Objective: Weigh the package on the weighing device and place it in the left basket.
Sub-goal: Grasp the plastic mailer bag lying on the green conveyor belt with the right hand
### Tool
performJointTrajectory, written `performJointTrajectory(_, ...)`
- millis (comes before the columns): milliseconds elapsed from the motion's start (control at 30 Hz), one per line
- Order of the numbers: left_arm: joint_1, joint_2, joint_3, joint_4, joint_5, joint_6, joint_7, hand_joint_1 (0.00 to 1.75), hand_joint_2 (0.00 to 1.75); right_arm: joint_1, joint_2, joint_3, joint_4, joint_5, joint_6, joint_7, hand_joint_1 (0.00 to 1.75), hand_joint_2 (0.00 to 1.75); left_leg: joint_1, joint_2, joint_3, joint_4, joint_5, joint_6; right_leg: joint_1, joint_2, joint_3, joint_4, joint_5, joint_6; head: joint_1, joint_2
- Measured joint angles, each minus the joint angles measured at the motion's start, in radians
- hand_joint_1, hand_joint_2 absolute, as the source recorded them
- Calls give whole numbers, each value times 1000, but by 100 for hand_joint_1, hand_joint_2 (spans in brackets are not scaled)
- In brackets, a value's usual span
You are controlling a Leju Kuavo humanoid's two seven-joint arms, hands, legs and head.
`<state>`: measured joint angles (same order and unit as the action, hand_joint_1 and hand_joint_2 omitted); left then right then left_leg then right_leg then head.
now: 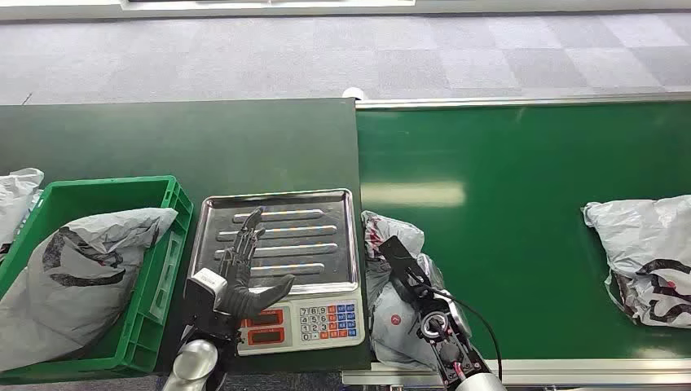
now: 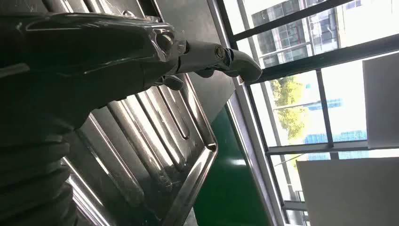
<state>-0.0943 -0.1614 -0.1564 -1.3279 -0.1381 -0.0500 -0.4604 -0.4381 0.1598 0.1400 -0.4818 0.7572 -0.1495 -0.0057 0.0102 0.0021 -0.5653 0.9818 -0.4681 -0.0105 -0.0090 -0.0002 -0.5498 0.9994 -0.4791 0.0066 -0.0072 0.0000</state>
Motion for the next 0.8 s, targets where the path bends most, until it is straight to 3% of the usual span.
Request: performJointTrajectory(800, -1, 0, 0, 0, 1, 1, 0, 0, 175, 0, 3, 0, 8, -2, 0, -13, 175, 175, 0, 0, 0, 0, 0, 0, 0, 0, 0, 0, 0, 0, 0, 0)
